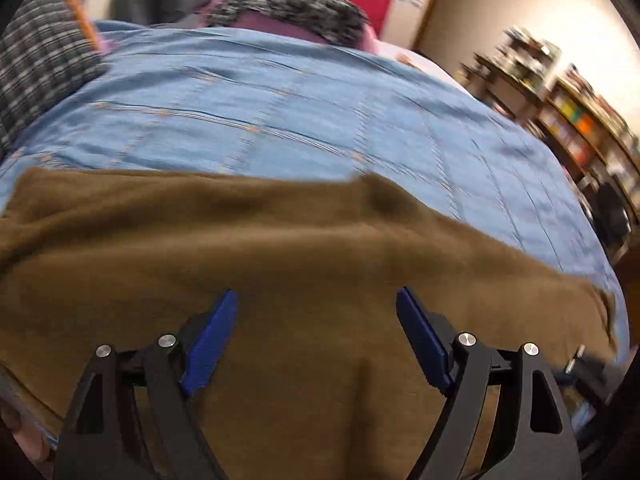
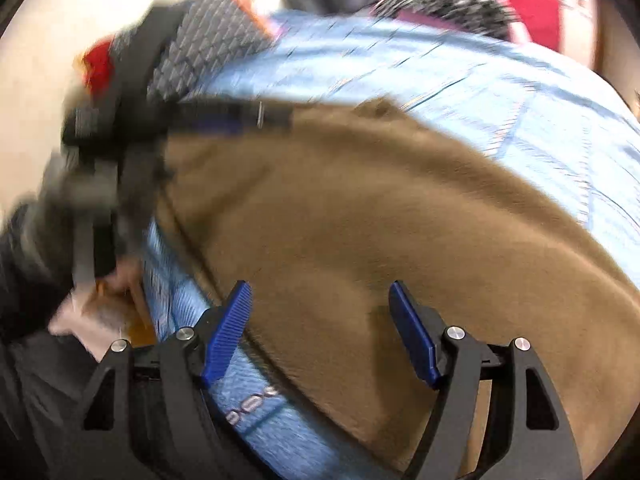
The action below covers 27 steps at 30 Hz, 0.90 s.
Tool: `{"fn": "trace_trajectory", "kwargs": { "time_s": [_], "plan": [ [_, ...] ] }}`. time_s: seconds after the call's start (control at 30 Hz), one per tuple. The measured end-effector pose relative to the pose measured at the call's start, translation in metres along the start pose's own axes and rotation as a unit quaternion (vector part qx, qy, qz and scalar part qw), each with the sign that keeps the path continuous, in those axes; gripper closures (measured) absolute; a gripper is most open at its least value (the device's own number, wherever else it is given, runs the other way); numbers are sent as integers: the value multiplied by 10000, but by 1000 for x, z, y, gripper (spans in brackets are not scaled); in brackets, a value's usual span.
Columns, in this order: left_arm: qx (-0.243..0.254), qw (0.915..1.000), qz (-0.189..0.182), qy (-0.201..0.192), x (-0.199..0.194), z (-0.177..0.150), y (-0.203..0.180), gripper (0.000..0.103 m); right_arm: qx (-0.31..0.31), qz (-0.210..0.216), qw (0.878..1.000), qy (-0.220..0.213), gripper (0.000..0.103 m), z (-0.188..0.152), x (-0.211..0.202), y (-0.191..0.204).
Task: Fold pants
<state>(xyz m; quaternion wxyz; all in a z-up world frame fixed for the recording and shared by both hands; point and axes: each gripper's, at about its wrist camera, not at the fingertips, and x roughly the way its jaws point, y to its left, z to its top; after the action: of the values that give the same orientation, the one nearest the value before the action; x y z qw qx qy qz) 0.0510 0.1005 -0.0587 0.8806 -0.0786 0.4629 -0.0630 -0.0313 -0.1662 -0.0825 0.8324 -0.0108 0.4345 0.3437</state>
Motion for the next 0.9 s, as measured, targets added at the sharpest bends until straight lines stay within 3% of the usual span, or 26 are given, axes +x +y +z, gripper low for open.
{"fn": "trace_trajectory", "kwargs": {
  "time_s": [0.2, 0.4, 0.5, 0.6, 0.63, 0.73, 0.83, 0.9],
  "plan": [
    [565, 9984, -63, 43, 4, -12, -52, 22, 1086, -839, 9877, -754, 30, -20, -63, -65],
    [916, 9956, -178, 132, 13, -13, -93, 22, 2114, -1787, 9540, -1155, 30, -69, -127, -122],
    [1065, 9936, -313, 196, 18, -12, -115, 22, 2634, -2328, 9267, -1330, 30, -100, -160, -144],
    [1251, 9907, -494, 216, 19, -12, -137, 22, 3212, -2973, 8864, -1510, 30, -135, -195, -167],
    [1325, 9895, -544, 208, 20, -11, -145, 22, 3455, -3236, 8667, -1574, 30, -149, -209, -175],
    [1527, 9855, -711, 218, 22, -12, -171, 22, 3973, -3667, 8242, -1685, 30, -178, -231, -191],
    [1661, 9824, -815, 249, 24, -11, -191, 22, 4510, -3654, 7944, -1791, 30, -203, -243, -208],
    [1753, 9802, -877, 271, 25, -13, -202, 22, 4787, -3460, 7847, -1880, 28, -215, -244, -218]
  ]
}}
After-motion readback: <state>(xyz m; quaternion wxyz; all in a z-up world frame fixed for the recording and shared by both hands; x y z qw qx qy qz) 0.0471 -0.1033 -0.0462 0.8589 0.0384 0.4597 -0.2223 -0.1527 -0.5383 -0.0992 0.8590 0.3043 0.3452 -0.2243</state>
